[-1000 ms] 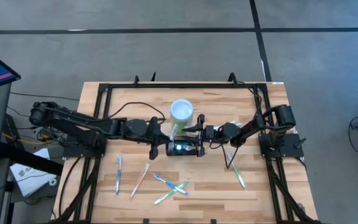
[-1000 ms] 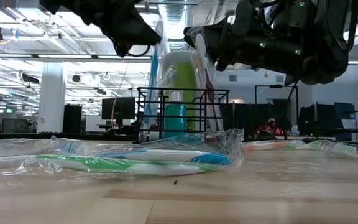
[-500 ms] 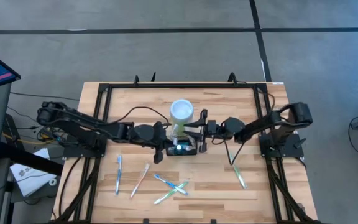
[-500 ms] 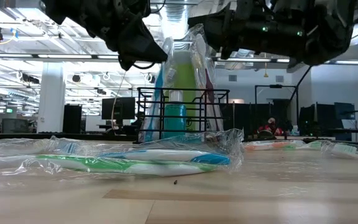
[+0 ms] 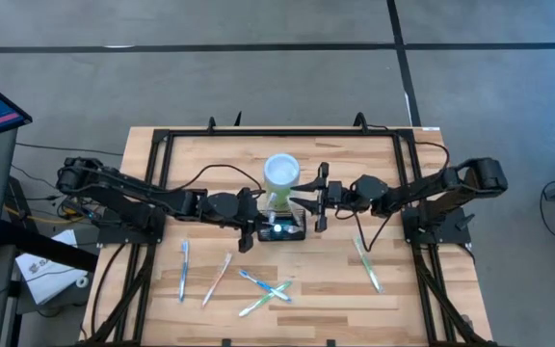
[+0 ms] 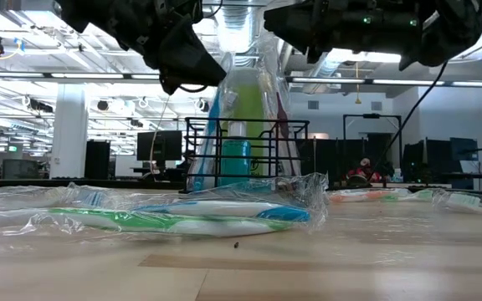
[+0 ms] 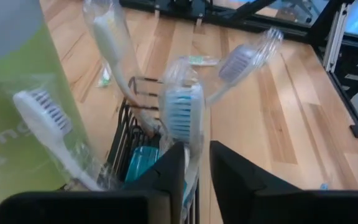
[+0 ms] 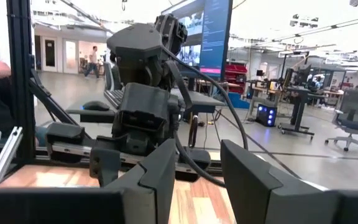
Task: Pick & Place toothbrushing station
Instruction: Put the top left blue toothbrush into the wire organizer, then put the bottom orange toothbrush into the wire organizer
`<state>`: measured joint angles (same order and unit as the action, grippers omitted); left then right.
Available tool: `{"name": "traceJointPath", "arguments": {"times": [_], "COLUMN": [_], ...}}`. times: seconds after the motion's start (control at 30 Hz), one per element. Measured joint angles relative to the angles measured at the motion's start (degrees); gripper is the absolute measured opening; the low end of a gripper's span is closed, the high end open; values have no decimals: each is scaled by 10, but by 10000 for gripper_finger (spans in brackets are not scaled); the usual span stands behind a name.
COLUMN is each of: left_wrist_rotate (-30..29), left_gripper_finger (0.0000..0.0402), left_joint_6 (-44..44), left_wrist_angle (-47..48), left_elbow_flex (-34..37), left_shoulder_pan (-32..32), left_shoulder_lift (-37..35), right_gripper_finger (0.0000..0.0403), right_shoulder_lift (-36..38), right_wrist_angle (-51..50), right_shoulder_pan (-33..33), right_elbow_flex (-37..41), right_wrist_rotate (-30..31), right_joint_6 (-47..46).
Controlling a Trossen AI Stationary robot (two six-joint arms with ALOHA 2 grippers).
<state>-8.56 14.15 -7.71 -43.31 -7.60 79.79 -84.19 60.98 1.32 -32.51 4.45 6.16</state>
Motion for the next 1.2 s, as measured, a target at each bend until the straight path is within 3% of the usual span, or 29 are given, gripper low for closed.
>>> {"name": "traceJointPath", "arguments": {"times": [0.17,0.37,0.77,1.2], "left_wrist_rotate": [1,41,44,25], "left_gripper_finger": [101,123,125,121], "left_joint_6": [3,4,27,105], "left_wrist_angle": [8,10,69,220], "left_elbow_flex": [0,0,0,0], "left_shoulder_pan": [0,0,0,-18], "left_shoulder_lift": [-10,-10,-35,-97], "right_gripper_finger": [119,119,119,119], "right_shoulder_lift": [0,0,0,-1], "right_wrist_angle": [-2,-4,-6,-7], "right_shoulder_pan": [-2,-10,-16,-18], "right_elbow_flex": [0,0,-2,-7], "right_wrist_rotate": [1,1,1,1], "right_joint_6": [5,4,5,24]}}
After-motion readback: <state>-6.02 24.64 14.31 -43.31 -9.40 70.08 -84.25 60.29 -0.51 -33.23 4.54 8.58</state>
